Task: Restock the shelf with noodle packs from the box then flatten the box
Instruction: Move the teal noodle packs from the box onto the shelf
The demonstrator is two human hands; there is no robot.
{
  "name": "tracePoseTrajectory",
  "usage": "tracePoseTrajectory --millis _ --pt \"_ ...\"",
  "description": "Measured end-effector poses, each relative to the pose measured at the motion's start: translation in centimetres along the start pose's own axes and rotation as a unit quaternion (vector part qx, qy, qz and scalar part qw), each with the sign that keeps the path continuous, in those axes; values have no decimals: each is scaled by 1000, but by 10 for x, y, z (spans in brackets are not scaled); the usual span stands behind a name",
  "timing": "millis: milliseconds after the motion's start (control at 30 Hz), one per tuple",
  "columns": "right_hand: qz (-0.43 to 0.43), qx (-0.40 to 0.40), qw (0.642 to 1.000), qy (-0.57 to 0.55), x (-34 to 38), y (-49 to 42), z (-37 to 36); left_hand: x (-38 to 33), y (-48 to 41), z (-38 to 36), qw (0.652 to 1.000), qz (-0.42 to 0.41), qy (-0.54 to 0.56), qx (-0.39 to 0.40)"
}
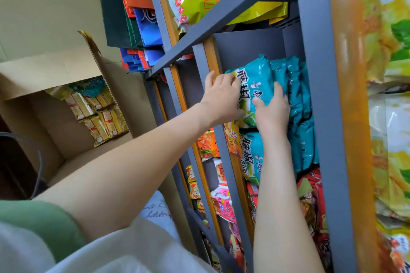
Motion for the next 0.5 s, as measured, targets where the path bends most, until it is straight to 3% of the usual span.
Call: tracePoseTrajectory --millis 100,267,500 --pt "-9 -14 999 33 -5 3 -6 -4 -5 1 998 -14 -61 -11" --pt "-1 32 994 101 -11 3 -15 -17 -5 -6 992 -33 -110 -46" --pt "-9 -4 990 137 -22 1 -16 -25 1 -16 994 -17 -66 -86"
Point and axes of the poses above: each hand's wrist, its own y-axis away from the middle knuckle, its own z-axis out of the back of the hand, x = y × z, the point moved 7 cm from there along -y, towards the middle knuckle, and after that the axes turned 14 degrees about z, right-handed, at the moved point
